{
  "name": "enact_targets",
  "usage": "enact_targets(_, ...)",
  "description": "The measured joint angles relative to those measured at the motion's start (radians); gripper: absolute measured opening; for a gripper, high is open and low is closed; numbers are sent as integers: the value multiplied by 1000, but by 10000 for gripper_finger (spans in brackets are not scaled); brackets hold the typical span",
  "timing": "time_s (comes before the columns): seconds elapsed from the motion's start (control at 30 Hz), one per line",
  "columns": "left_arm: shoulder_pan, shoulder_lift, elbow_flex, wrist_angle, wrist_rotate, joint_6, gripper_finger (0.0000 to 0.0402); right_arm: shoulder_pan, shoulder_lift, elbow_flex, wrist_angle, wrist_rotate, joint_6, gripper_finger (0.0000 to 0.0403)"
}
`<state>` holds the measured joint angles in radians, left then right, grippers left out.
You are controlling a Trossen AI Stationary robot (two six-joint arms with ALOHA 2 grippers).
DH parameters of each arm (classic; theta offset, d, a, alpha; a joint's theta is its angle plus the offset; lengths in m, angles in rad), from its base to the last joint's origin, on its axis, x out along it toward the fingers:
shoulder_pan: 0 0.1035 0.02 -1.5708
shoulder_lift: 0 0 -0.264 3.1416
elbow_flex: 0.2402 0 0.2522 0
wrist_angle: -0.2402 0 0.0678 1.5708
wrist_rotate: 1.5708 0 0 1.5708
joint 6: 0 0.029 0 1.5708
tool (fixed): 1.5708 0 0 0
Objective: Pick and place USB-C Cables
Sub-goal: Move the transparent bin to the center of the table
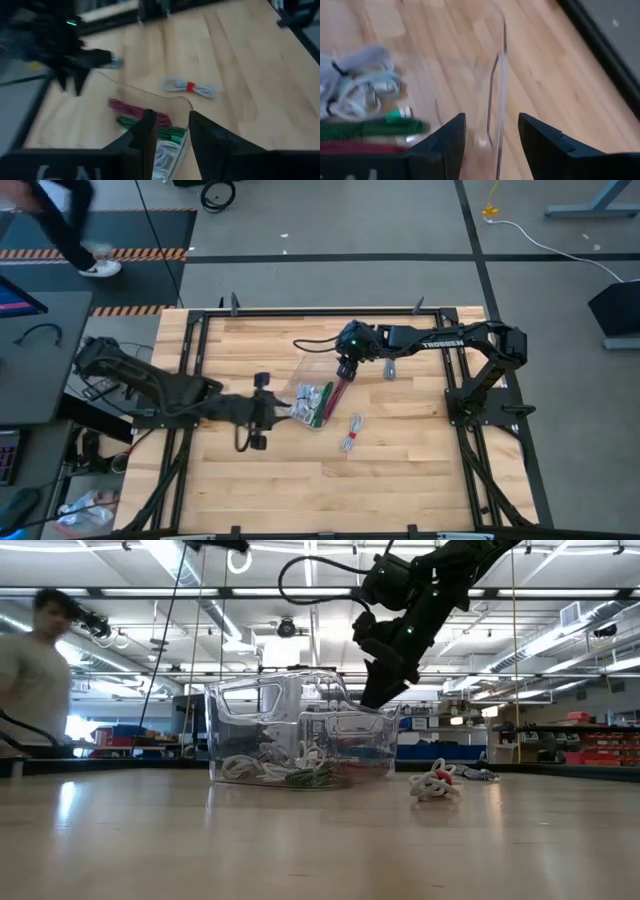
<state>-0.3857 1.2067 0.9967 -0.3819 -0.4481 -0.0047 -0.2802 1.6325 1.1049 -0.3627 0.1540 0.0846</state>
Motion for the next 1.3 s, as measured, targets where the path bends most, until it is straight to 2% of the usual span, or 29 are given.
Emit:
enact_targets(0.07,-50,-31,-1,18,-70,-10,118,0,0,0,-53,0,10,187)
enact_targets(0.2,-172,-69,-2,71,-144,-6,118,-1,0,-1,-163,1,43,187)
enact_targets(0.37,-327,-75,-1,206,-229,99,118,-1,0,1,-190,2,52,187)
enact_targets(0.57,-446,-78,-1,227,-459,147,118,-3,2,48,-188,5,51,187)
enact_targets(0.63,-462,-77,-1,223,-496,144,118,-3,2,68,-186,5,51,187)
enact_targets(0.87,-465,-77,-1,204,-502,86,118,-12,2,104,-172,5,54,187)
enact_targets(1.07,-426,-77,-1,84,-504,-40,118,-25,2,104,-163,5,95,184)
enact_targets(1.17,-405,-77,-1,28,-503,-111,118,-33,2,104,-163,-27,129,159)
enact_targets(1.3,-379,-77,-1,-10,-502,-157,118,-39,2,104,-163,-91,132,84)
